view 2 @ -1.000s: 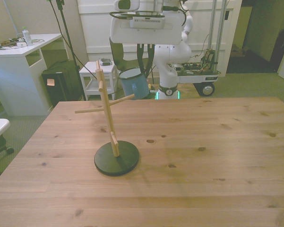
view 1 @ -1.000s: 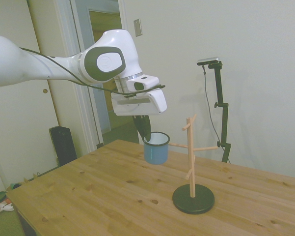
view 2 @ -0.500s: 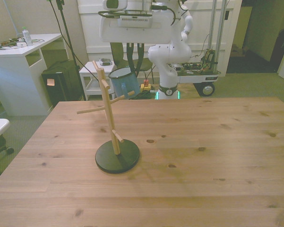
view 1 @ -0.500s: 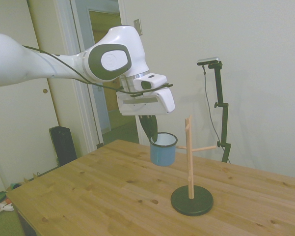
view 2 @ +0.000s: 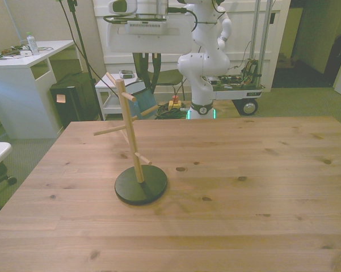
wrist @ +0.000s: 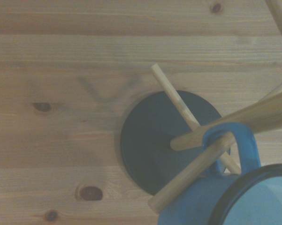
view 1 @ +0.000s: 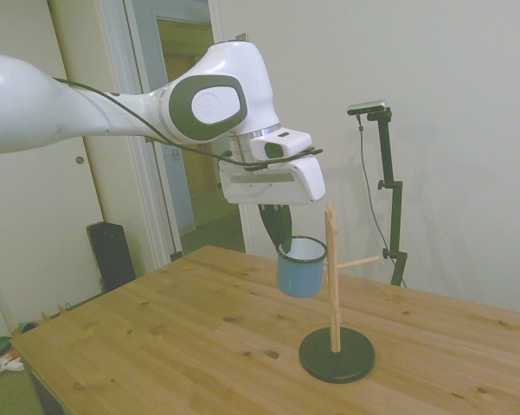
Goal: Hang the mug
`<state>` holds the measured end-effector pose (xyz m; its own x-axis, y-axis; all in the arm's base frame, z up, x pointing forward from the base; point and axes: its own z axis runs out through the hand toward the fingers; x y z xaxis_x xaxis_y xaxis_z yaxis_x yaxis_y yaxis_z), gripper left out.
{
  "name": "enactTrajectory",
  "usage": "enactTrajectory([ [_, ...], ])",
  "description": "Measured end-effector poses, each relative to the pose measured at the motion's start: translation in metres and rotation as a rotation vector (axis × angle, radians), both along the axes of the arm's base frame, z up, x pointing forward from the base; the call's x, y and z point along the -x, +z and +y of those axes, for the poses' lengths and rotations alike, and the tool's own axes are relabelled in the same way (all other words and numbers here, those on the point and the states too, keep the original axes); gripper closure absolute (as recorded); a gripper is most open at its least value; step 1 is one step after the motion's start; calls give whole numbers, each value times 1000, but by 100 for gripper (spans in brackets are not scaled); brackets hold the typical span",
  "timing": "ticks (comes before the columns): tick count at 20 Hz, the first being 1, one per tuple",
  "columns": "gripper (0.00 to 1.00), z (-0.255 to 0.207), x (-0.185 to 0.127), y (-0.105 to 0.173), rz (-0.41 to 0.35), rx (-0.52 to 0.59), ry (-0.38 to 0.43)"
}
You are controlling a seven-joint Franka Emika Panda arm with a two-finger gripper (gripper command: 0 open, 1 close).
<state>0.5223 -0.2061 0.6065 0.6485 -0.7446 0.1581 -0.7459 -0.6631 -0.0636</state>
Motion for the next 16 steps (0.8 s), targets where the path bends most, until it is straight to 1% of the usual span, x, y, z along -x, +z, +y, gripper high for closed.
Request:
enactTrajectory([
  [4, 0, 0, -3, -6, 11, -2, 1],
  [16, 0, 1, -3, -6, 10, -2, -8],
])
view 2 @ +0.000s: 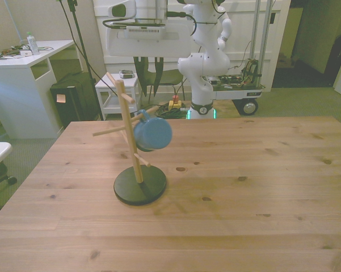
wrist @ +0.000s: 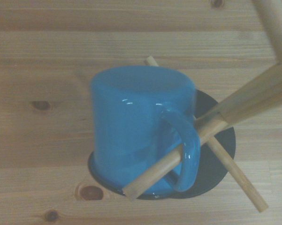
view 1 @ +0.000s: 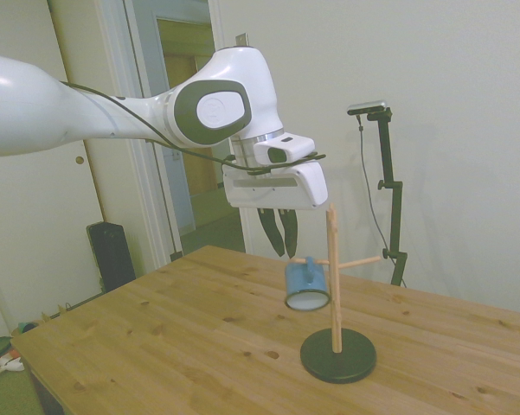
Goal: Hang the mug
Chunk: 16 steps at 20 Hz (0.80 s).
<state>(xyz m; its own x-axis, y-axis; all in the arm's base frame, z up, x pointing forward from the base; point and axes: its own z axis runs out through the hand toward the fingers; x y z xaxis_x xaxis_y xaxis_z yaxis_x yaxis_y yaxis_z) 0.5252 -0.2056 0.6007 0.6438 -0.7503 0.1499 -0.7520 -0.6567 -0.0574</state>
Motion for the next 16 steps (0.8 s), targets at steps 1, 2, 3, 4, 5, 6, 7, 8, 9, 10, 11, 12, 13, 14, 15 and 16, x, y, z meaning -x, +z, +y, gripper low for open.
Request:
enactTrajectory([
  [1, 0, 0, 0, -1, 2, -1, 0],
  [2, 0, 0, 1, -2, 3, -2, 0],
  [3, 0, 1, 2, -2, 5, -3, 1],
  [4, 0, 3, 4, -3, 8, -5, 4],
  [5, 0, 7, 8, -5, 12, -8, 6],
  [6, 0, 12, 12, -6, 14, -12, 8],
  [7, 0, 19, 18, -7, 15, -16, 11],
  [8, 0, 27, 25, -7, 13, -19, 15],
  [9, 0, 37, 32, -7, 9, -22, 17],
  [10, 0, 47, 41, -10, 5, -24, 20],
  [11, 0, 57, 49, -14, -1, -25, 24],
  [12, 0, 68, 57, -22, -10, -24, 27],
  [13, 0, 77, 63, -33, -16, -21, 28],
  [14, 0, 85, 68, -47, -18, -20, 30],
  [15, 0, 92, 72, -63, -15, -20, 32],
  [16, 0, 98, 75, -79, -14, -20, 29],
])
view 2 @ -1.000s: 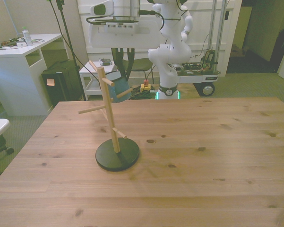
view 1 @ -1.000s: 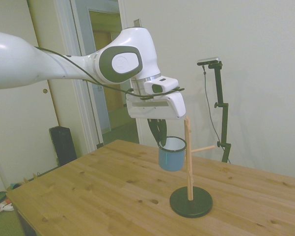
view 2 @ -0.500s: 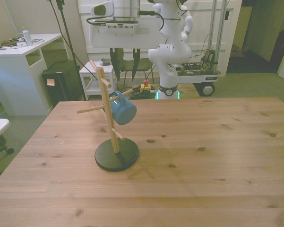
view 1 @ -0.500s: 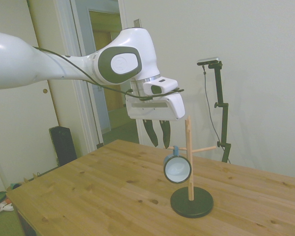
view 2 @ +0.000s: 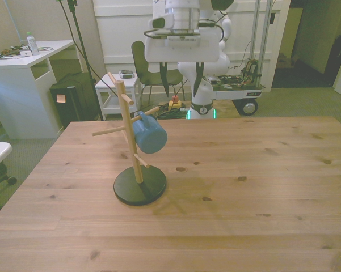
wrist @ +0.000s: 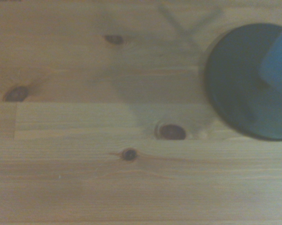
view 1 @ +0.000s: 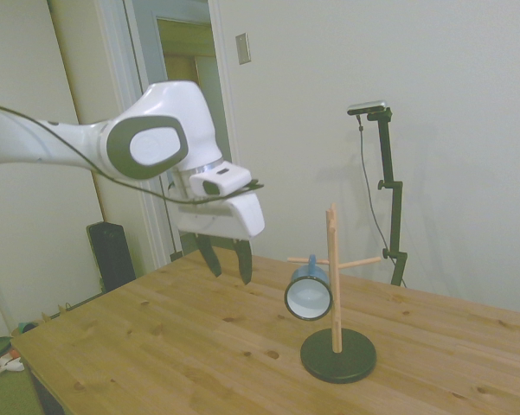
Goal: Hang the mug
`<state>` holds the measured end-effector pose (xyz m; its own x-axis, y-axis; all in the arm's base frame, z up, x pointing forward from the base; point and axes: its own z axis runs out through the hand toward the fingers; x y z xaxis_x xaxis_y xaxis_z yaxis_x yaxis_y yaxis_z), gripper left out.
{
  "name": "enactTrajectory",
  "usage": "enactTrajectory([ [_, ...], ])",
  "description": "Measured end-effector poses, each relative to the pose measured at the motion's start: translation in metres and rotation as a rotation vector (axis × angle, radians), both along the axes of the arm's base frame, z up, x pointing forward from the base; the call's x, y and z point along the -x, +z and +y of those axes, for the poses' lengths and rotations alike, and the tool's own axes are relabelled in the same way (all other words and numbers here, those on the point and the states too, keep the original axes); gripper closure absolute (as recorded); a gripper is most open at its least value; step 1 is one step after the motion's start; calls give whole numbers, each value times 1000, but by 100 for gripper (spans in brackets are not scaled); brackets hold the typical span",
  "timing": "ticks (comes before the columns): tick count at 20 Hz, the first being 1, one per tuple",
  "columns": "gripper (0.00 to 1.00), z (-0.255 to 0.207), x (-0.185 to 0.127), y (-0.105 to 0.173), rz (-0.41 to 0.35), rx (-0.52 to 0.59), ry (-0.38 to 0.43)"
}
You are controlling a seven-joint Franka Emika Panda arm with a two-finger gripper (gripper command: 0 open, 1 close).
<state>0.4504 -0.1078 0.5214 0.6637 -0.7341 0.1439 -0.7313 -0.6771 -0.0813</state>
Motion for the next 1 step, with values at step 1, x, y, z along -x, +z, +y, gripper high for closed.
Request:
enactTrajectory([
  [1, 0, 3, 2, -15, 2, 0, 1],
])
